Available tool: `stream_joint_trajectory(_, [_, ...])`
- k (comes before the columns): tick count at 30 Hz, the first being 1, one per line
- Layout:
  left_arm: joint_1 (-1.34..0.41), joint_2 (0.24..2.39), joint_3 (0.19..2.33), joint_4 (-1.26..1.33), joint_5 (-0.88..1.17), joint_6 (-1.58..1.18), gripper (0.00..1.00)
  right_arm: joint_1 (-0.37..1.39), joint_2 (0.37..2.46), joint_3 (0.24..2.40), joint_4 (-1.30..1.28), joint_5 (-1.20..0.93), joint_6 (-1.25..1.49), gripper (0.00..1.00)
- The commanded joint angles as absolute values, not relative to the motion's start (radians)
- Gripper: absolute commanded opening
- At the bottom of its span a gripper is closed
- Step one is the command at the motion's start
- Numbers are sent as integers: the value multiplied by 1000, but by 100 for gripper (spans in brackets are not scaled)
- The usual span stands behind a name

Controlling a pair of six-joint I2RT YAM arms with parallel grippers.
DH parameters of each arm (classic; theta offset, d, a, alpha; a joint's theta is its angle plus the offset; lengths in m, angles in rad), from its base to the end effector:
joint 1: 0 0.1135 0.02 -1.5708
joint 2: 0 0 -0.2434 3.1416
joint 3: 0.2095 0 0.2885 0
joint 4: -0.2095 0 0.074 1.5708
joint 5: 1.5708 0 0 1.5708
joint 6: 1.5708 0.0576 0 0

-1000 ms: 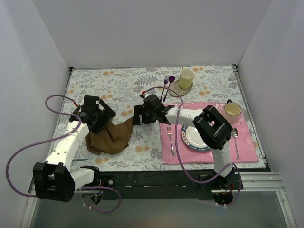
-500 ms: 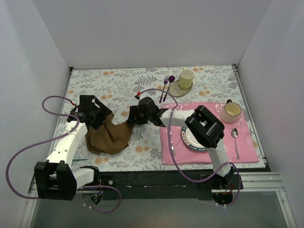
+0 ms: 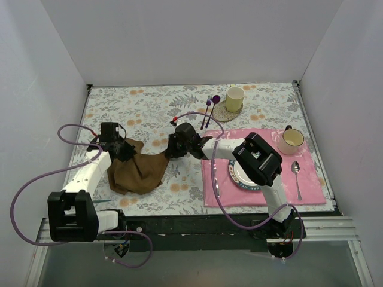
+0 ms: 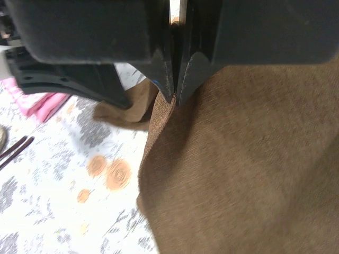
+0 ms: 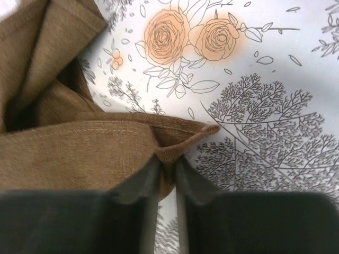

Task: Fold the napkin, place the utensils inside, and roll it up
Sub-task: Flatten the napkin out

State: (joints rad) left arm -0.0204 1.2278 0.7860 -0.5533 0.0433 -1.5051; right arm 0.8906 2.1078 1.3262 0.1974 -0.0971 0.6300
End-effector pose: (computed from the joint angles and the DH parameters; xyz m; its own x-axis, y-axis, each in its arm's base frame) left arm 0.2904 -0.0084 0.1660 -0.0989 -0.9951 0.0005 -0.8339 0.0826 -0.5456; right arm 0.3080 0.3896 0.0940 -0.7661 -0.0147 -0.6425 -0.4620 0.7076 0.5346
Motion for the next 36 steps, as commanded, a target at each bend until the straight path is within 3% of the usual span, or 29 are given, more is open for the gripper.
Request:
stream_joint_trajectory(1, [-3, 1294, 906, -519, 41, -1485, 0, 868, 2155, 1438, 167, -121, 600, 2])
stream_joint_trajectory(8, [63, 1518, 1230, -350, 98, -1509, 0, 756, 2151, 1771, 16, -94, 490, 1])
stream_joint_trajectory(15, [98, 1814, 1936, -244, 228, -1445, 0, 663, 2125, 2223, -95, -68, 293, 1])
stream_joint_trajectory(20, [109, 1890, 2213, -265, 229, -1370, 0, 661, 2008, 2270, -63, -45, 184, 1])
stream_joint_trajectory(25, [118, 1699, 1979, -204, 170, -1330, 0, 663, 1859, 2030, -35, -49, 195, 1])
stream_joint_trajectory(27, [118, 1623, 1783, -195, 112, -1345, 0, 663, 1800, 1936, -31, -90, 239, 1])
stream_joint_trajectory(32, [124, 1407, 1313, -221, 29, -1400, 0, 722, 1682, 1472, 72, -176, 313, 1])
stream_joint_trajectory(36, [147, 1355, 1084, -310, -87, -1449, 0, 825, 1690, 1249, 132, -297, 362, 1])
